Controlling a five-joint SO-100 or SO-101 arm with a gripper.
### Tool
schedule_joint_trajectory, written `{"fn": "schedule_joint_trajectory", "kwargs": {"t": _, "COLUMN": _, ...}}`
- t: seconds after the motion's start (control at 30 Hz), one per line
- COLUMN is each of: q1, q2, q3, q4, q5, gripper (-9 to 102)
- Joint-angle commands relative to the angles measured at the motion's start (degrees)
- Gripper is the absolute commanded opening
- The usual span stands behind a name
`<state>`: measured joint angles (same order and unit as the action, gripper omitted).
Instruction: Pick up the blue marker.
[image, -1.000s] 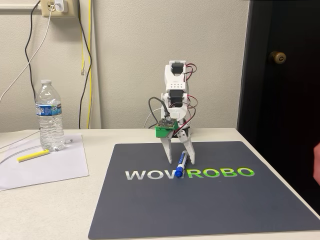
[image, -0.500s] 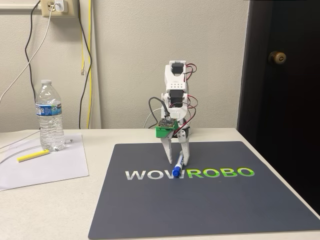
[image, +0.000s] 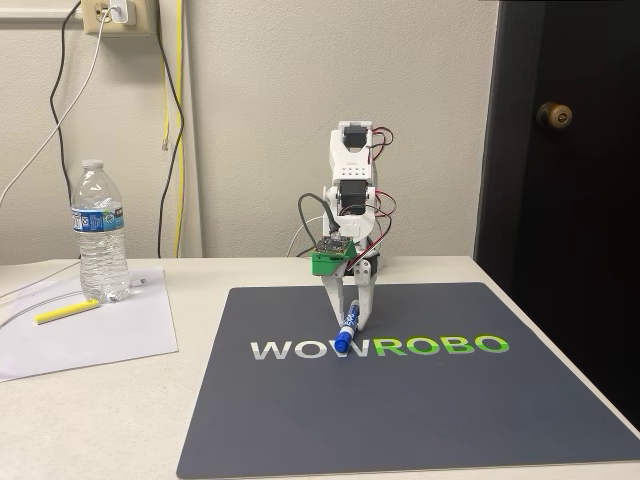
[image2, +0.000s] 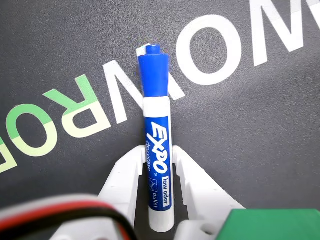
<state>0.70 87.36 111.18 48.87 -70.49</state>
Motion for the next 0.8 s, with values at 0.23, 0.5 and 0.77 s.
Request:
{"fn": "schedule_joint_trajectory", "kwargs": {"t": 0.23, "q1": -0.53, "q2": 1.58, "q3": -0.26, "q4": -0.79, "q5": 1.05, "gripper": 7}}
{"fn": "schedule_joint_trajectory", "kwargs": {"t": 0.5, "q1": -0.62, "q2": 1.67, "q3": -0.26, "q4": -1.67, "q5": 1.67, "gripper": 6}}
{"fn": "schedule_joint_trajectory", "kwargs": {"t": 0.77, "q1": -1.05, "q2": 4.92, "q3": -0.26, "q4": -2.46, "q5": 4.22, "gripper": 6}}
